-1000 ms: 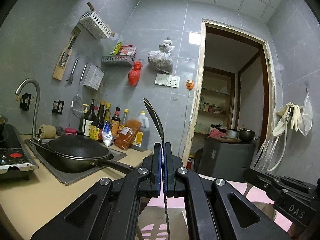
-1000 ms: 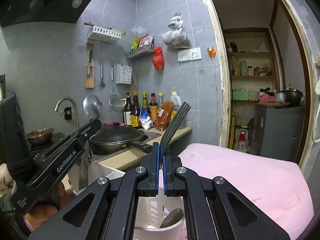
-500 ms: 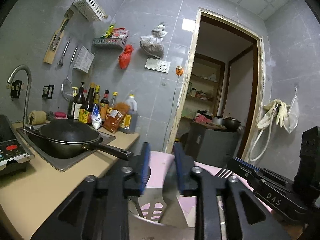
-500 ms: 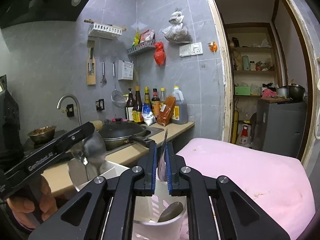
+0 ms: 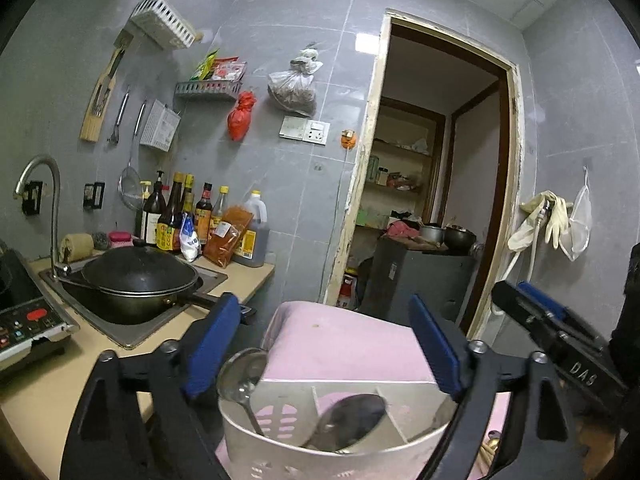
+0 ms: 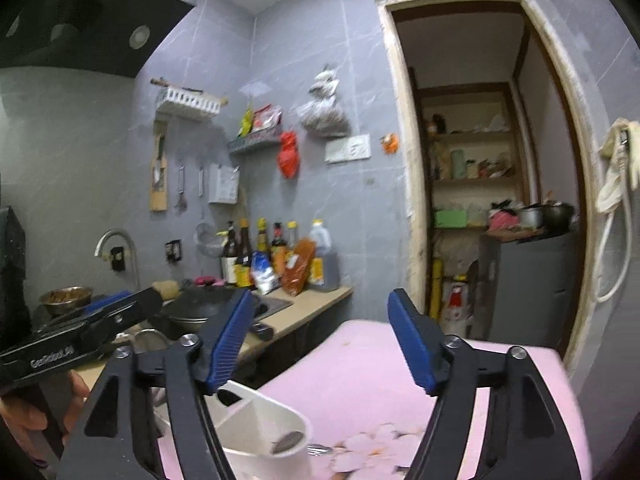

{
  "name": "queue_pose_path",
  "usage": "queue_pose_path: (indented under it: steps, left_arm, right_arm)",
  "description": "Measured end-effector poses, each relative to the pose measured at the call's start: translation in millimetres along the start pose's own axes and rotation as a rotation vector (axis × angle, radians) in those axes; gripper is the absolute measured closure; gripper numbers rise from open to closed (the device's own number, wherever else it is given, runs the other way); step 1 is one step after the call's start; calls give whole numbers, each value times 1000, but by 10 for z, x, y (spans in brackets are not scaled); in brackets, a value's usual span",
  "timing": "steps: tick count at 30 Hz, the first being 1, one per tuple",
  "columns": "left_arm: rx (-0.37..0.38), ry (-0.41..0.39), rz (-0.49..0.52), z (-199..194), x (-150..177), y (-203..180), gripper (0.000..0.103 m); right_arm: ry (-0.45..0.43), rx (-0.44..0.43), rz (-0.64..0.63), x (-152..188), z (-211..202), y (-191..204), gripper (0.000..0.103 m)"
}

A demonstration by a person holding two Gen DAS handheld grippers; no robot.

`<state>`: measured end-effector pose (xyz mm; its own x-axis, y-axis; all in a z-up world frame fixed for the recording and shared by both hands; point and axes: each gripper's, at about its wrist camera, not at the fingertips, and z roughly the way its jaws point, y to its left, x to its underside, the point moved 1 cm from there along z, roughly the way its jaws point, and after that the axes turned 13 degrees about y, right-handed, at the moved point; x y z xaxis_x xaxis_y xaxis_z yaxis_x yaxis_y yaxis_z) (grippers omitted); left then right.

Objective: Organize utensils
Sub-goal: 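Lower the spoon and fork into the basket and open both grippers, then move both grippers back toward the chopsticks and gold spoon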

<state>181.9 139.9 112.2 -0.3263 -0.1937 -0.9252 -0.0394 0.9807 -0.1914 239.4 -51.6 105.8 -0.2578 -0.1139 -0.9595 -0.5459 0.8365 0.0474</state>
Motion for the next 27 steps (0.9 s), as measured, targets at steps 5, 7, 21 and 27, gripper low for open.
queue_pose_path:
  steps: [5, 7, 21, 27]
  left_arm:
    - [-22, -11, 52, -68, 58, -237, 6]
    - [-18, -10, 65, -71, 92, -313, 5]
    - [102, 90, 132, 51, 520, -955, 5]
    - [131, 175, 171, 166, 698, -1167, 5]
  right_arm:
    - [-29, 77, -19, 38, -302, -169, 10]
    - [-37, 101, -26, 66, -421, -234, 2]
    - [8, 273, -33, 461, -945, -726, 0]
    - [90, 317, -16, 714, -1028, -951, 0]
